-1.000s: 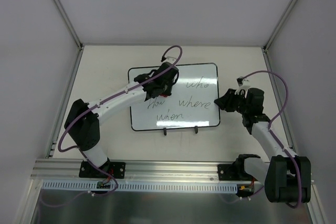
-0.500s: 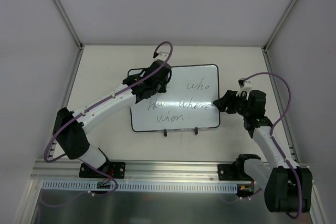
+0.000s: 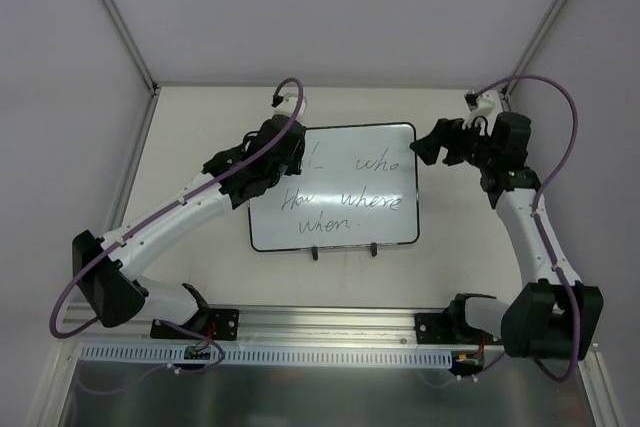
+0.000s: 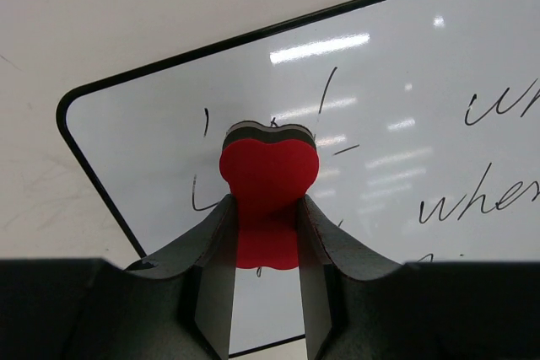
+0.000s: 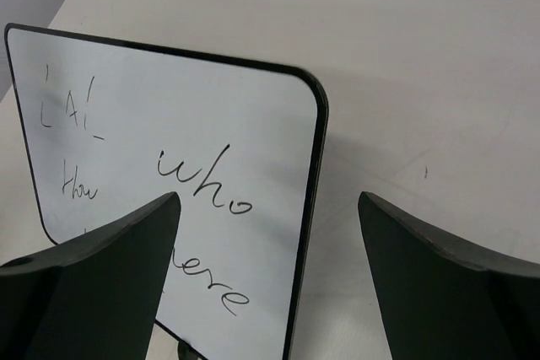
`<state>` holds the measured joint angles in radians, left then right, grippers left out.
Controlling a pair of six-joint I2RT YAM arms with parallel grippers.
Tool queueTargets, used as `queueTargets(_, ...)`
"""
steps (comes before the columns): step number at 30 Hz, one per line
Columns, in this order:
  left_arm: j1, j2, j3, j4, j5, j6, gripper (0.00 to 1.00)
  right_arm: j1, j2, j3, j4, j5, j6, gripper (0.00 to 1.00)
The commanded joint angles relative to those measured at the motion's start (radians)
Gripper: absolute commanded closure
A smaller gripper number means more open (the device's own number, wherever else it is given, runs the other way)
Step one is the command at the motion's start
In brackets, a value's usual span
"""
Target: Erase the whiteboard
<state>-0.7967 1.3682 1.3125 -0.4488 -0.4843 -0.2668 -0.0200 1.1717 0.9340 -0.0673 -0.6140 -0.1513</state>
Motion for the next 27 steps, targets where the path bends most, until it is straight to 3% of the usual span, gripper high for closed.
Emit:
queueTargets(1, 0.011, -0.044, -0.025, 0.015, -0.027, 0.023, 0.95, -0.035, 0.116, 0.142, -0.081, -0.174, -0.089, 0.12)
queueTargets(16, 0.036, -0.129, -0.093, 0.013, -0.022, 0.040, 0.93, -0.083, 0.445, 0.403, -0.229, -0.516, -0.274, 0.23)
queueTargets(27, 0.074, -0.112, -0.085, 0.013, -0.007, 0.047, 0.93, -0.083, 0.533, 0.425, -0.233, -0.576, -0.292, 0.34)
